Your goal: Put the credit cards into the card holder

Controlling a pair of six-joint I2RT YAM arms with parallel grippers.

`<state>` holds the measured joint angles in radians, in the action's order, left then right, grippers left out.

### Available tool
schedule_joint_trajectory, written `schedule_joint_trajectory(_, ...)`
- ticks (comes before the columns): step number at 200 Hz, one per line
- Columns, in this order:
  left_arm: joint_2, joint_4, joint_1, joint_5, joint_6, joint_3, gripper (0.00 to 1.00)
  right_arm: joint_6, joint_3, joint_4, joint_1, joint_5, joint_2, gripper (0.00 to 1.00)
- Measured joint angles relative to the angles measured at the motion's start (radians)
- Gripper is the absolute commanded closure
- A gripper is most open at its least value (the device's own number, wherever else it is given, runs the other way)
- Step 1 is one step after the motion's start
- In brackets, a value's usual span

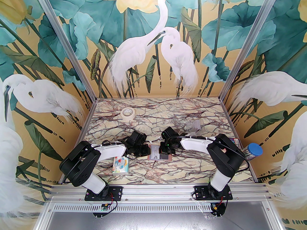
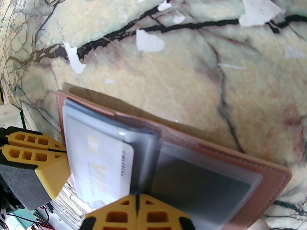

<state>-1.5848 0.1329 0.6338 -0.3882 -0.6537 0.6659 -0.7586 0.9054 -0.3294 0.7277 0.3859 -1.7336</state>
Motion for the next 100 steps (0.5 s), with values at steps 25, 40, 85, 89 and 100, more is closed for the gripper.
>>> schedule_joint_trajectory(25,0.0,-0.001,0.0,0.0,0.0,0.0,0.89,0.003,0.001,0.0,0.0,0.003,0.0,0.96)
schedule_joint_trajectory(40,0.0,-0.001,0.0,0.0,0.0,0.0,0.89,0.004,0.001,0.0,0.0,0.004,-0.001,0.93)
schedule_joint_trajectory(85,0.0,-0.001,0.0,0.0,0.0,0.0,0.88,0.014,0.001,0.001,0.0,0.006,-0.002,0.92)
schedule_joint_trajectory(89,0.0,-0.001,0.0,0.0,0.0,0.0,0.89,0.014,0.001,0.001,0.0,0.006,-0.002,0.91)
schedule_joint_trajectory(100,0.0,-0.001,0.0,0.0,0.0,0.0,0.88,0.015,0.001,0.001,0.001,0.006,-0.002,0.91)
